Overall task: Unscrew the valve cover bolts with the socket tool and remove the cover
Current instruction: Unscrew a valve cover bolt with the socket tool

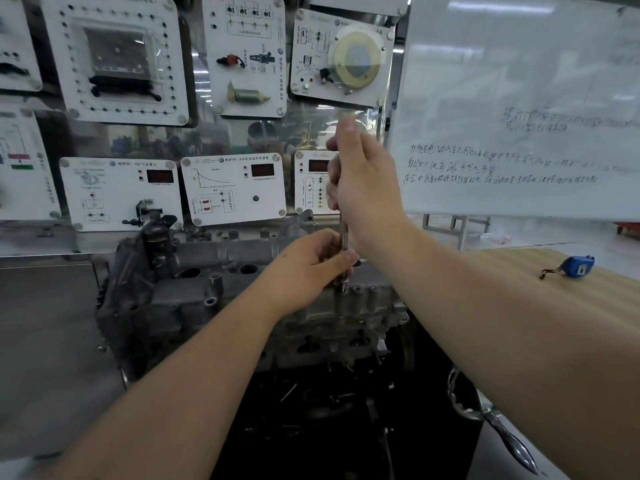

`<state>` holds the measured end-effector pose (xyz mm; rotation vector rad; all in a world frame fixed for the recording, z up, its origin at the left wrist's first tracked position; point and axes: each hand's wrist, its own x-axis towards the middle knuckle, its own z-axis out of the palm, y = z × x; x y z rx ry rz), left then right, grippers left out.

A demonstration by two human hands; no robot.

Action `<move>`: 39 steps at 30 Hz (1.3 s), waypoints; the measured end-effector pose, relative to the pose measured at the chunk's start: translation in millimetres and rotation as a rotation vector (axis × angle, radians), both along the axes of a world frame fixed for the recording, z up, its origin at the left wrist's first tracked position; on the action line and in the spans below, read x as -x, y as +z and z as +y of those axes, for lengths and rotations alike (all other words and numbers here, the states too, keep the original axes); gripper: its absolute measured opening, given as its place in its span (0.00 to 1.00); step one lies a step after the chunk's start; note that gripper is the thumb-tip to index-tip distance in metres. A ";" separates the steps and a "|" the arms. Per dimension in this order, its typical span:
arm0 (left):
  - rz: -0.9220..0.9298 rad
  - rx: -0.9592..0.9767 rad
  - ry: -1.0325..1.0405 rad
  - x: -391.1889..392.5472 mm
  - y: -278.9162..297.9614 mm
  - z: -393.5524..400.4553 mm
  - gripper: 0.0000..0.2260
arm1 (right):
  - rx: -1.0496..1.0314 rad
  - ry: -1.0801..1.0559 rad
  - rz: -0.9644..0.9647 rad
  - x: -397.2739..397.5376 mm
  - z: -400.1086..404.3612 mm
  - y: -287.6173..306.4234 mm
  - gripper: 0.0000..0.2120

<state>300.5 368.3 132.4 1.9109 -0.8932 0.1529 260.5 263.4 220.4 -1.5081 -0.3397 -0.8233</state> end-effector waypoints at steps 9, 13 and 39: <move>0.052 0.030 -0.047 -1.1 3.2 -0.5 0.09 | -0.085 0.001 -0.152 -9.2 -11.4 -40.3 0.04; 0.011 0.000 -0.043 0.9 2.8 -0.2 0.09 | -0.085 0.137 -0.145 -12.4 -12.3 -45.5 0.08; -0.113 -0.080 0.054 0.1 1.6 -3.0 0.09 | -0.002 0.023 -0.137 -13.9 -17.6 -76.2 0.06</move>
